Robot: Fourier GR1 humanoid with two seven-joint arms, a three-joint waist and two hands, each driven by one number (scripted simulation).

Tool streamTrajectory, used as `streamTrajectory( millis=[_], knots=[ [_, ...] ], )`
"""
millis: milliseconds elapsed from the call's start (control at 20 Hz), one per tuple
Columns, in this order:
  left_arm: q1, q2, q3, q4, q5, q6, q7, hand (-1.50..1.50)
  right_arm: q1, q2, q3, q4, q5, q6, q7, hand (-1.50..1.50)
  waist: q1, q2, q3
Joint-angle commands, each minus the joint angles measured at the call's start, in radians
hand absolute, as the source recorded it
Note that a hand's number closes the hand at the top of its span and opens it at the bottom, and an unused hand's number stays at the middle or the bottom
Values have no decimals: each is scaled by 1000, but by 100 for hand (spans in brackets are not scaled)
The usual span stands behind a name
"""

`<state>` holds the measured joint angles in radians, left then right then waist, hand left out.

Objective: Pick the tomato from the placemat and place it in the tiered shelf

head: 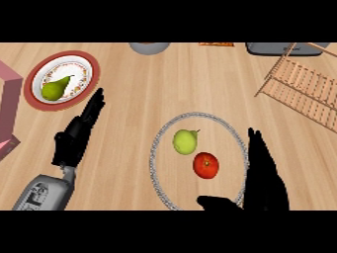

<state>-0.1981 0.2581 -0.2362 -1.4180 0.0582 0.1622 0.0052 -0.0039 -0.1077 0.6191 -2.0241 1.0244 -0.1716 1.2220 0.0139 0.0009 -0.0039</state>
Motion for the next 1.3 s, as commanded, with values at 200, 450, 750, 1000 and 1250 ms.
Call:
streamTrajectory(
  millis=[200,450,750,1000,1250],
  knots=[
    [15,-5,8,-2,1,-23,-16,0,-100,105,52,75,109,113,265,-150,-4,-2,2],
    [-19,-29,21,-2,-16,5,22,0,-125,107,23,97,86,117,258,-150,-11,-1,3],
    [-15,-8,43,-6,-17,-10,28,0,-122,107,26,177,80,62,265,-150,-10,-1,3],
    [-16,-32,37,10,-24,-9,25,0,-131,107,-13,182,50,79,245,-150,-13,-1,3],
    [6,-1,56,-15,-9,-52,1,0,-182,107,-28,261,25,29,241,-150,0,0,3]
  ],
)
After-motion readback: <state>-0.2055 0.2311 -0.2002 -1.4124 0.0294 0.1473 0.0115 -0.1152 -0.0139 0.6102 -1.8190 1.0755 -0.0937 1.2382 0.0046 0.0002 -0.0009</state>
